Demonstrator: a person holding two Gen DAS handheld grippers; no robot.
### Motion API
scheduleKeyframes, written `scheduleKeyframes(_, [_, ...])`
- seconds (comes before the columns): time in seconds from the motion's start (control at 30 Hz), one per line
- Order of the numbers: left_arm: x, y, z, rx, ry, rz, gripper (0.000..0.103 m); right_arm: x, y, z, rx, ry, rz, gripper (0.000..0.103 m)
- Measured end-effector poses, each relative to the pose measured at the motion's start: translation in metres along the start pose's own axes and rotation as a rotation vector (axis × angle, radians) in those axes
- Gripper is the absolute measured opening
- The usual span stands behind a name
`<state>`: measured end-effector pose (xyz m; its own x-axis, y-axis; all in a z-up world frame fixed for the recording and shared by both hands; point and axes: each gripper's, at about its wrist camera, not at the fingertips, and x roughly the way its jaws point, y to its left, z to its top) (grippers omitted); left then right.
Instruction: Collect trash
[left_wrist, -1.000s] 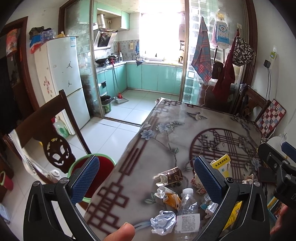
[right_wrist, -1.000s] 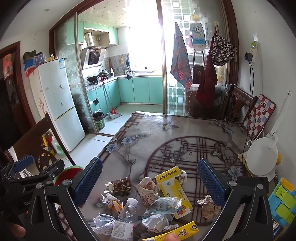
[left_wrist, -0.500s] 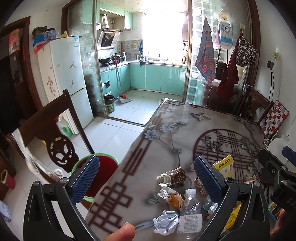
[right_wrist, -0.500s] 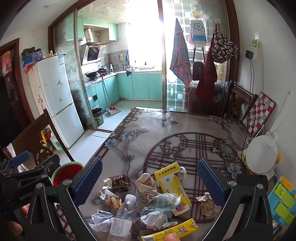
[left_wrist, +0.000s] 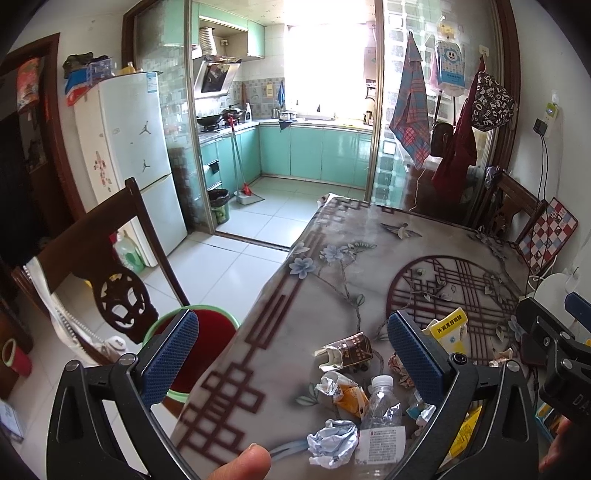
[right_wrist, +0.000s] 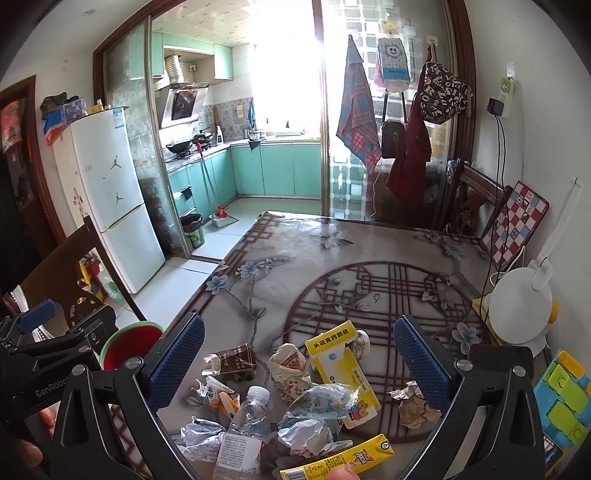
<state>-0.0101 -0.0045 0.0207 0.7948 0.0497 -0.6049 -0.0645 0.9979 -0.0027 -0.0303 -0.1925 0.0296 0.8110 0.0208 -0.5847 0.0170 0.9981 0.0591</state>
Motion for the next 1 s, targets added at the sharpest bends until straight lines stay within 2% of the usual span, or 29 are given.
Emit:
scheduleKeyframes(0.37, [0.006,0.004,-0.004,-0.004,0.015,-0.012,0.103,0.004,-0.01,-0.004,0.027,0.009,0.008,0.103])
scheduleKeyframes(0.43, [0.007,0.006,-0.006,-0.008,0.014,-0.02,0.103,0.004,-0.016,-0.004,0.042,0.0,0.03,0.103])
scheduleKeyframes(0.5, [0.009,0.009,-0.006,-0.023,0.022,-0.042,0.103,0.008,-0.021,-0.005,0.044,0.024,0.089,0.103])
scheduleKeyframes(0.67, [0.02,0.015,-0.014,0.025,0.028,-0.168,0.103,0.026,-0.023,-0.028,0.03,0.166,0.256,0.103])
scheduleKeyframes(0.73, [0.031,0.016,-0.02,0.063,0.097,-0.203,0.103,0.034,-0.011,-0.045,0.017,0.233,0.352,0.103])
scheduleKeyframes(0.8, [0.037,0.02,-0.028,0.066,0.124,-0.194,0.103,0.047,0.005,-0.066,0.002,0.322,0.41,0.103])
scheduleKeyframes(0.87, [0.043,0.024,-0.034,0.066,0.147,-0.156,0.103,0.066,0.019,-0.089,0.001,0.409,0.428,0.102])
scheduleKeyframes(1.0, [0.049,0.033,-0.046,0.066,0.163,-0.074,0.103,0.106,0.032,-0.122,0.079,0.565,0.483,0.1])
